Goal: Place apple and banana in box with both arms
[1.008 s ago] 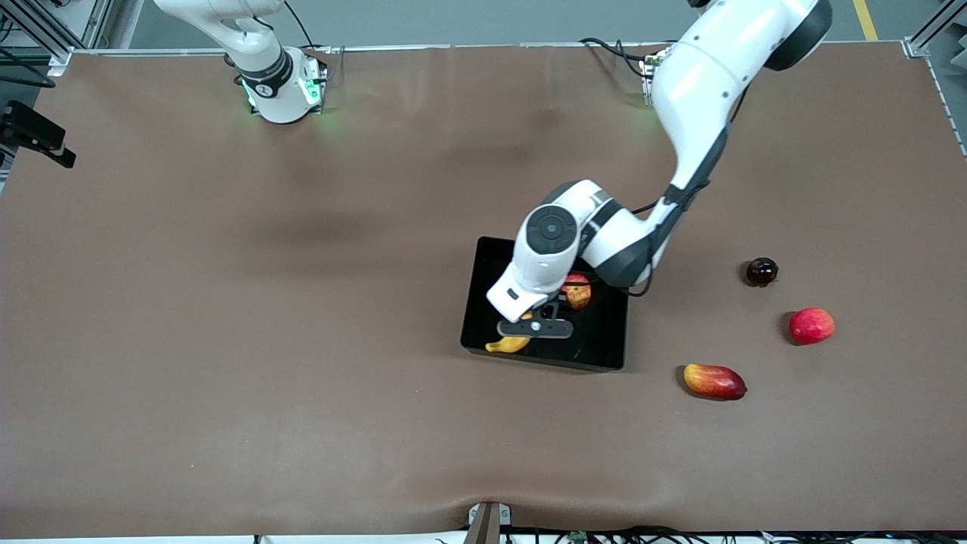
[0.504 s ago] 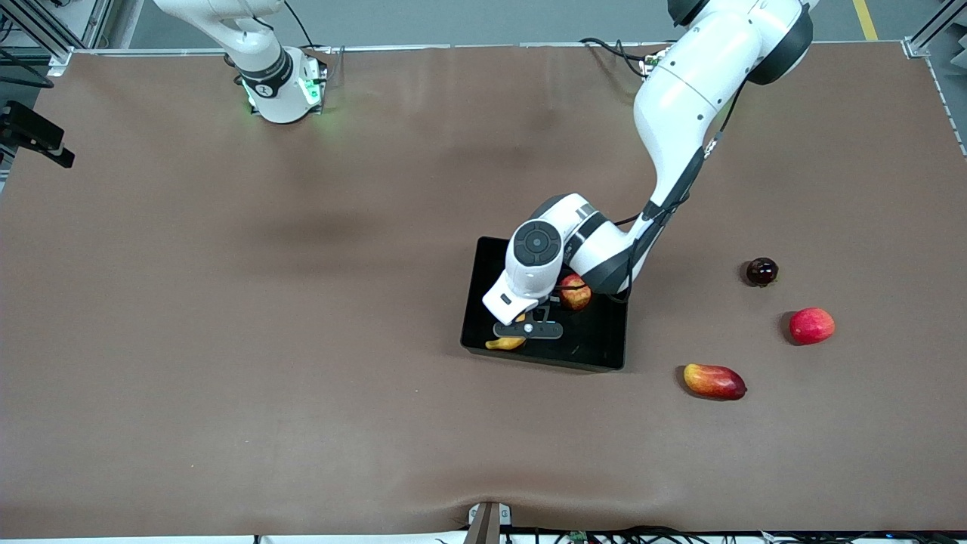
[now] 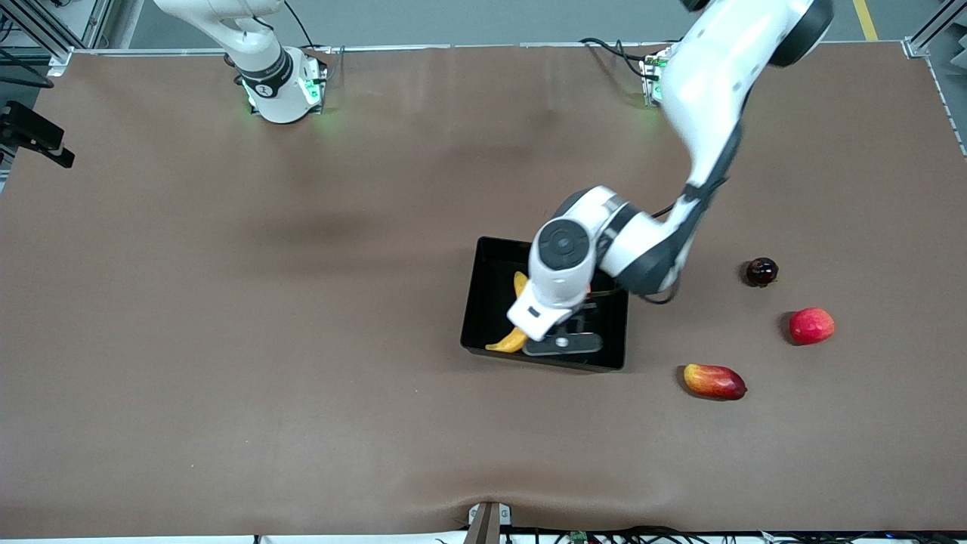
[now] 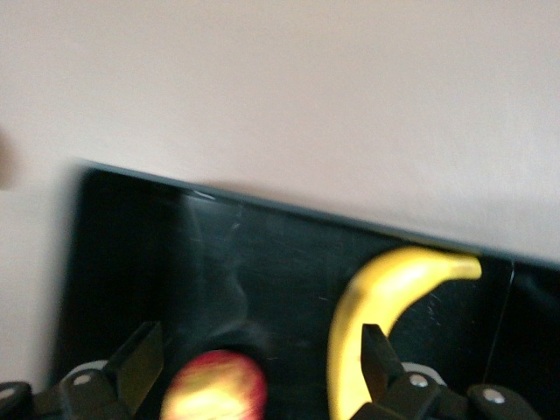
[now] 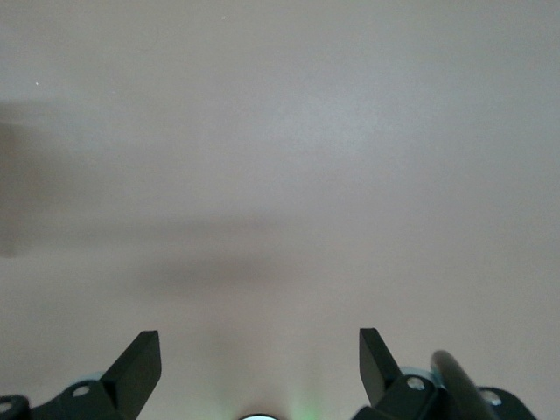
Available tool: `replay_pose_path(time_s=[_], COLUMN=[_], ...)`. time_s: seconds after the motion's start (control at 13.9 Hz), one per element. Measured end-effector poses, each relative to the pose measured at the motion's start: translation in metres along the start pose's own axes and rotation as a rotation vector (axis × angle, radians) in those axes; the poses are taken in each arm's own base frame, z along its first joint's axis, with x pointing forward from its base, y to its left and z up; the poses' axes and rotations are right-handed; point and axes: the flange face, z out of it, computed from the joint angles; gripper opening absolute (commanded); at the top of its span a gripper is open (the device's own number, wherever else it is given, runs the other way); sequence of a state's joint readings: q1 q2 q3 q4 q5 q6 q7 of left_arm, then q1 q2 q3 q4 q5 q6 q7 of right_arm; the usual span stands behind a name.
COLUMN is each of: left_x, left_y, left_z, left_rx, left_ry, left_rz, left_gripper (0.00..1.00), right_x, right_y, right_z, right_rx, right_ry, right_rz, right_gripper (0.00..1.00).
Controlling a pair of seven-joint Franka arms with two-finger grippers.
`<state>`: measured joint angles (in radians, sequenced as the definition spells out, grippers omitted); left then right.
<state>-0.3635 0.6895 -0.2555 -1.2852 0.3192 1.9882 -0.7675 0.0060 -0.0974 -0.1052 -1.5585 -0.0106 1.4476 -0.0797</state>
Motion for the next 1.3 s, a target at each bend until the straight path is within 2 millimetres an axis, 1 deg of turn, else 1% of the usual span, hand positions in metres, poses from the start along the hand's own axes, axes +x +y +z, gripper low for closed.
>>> replay_pose_path(time_s=[0.07, 0.14, 0.22, 0.29, 0.36, 0.43, 0.5, 0.58, 0.72, 0.86, 1.01, 1.15, 1.3], left_x=[0.018, 0.034, 0.044, 0.050, 0.054, 0.057, 0.059, 0.059, 0.055, 0.046, 0.036, 0.027, 0.016], left_y=[-0.035, -0.075, -0.111, -0.143, -0.170, -0.191, -0.208, -0.222, -0.240, -0.258, -0.279, -0.293, -0.305], left_z=[-0.040, -0.076, -0.104, -0.123, -0.136, -0.145, -0.153, -0.162, -0.183, -0.205, -0.224, -0.239, -0.245], left_rx=[0.008, 0.018, 0.036, 0.055, 0.072, 0.084, 0.091, 0.098, 0.109, 0.089, 0.054, 0.042, 0.020], left_ry=[0.025, 0.046, 0.054, 0.052, 0.044, 0.039, 0.039, 0.039, 0.036, 0.014, -0.022, -0.027, -0.041], left_rz=[-0.025, -0.039, -0.045, -0.048, -0.042, -0.036, -0.037, -0.046, -0.061, -0.073, -0.078, -0.047, 0.032], left_gripper=[1.00, 1.00, 1.00, 1.00, 1.00, 1.00, 1.00, 1.00, 1.00, 1.00, 1.00, 1.00, 1.00], right_x=[0.000, 0.000, 0.000, 0.000, 0.000, 0.000, 0.000, -0.001, -0.002, -0.002, -0.002, -0.002, -0.002], right_y=[0.000, 0.000, 0.000, 0.000, 0.000, 0.000, 0.001, 0.002, 0.007, 0.012, 0.012, 0.012, 0.012], right_z=[0.000, 0.000, 0.000, 0.000, 0.000, 0.000, 0.000, 0.000, 0.001, 0.001, 0.001, 0.001, 0.001], right_rx=[0.000, 0.000, 0.000, 0.000, 0.000, 0.000, 0.000, 0.001, 0.001, 0.001, 0.001, 0.001, 0.001], right_ry=[0.000, 0.000, 0.000, 0.000, 0.000, -0.001, -0.003, -0.005, -0.009, -0.010, -0.010, -0.011, -0.011], right_rz=[0.000, 0.000, 0.000, 0.000, 0.000, 0.000, 0.001, 0.004, 0.014, 0.023, 0.024, 0.024, 0.024], right_gripper=[1.00, 1.00, 1.00, 1.00, 1.00, 1.00, 1.00, 1.00, 1.00, 1.00, 1.00, 1.00, 1.00])
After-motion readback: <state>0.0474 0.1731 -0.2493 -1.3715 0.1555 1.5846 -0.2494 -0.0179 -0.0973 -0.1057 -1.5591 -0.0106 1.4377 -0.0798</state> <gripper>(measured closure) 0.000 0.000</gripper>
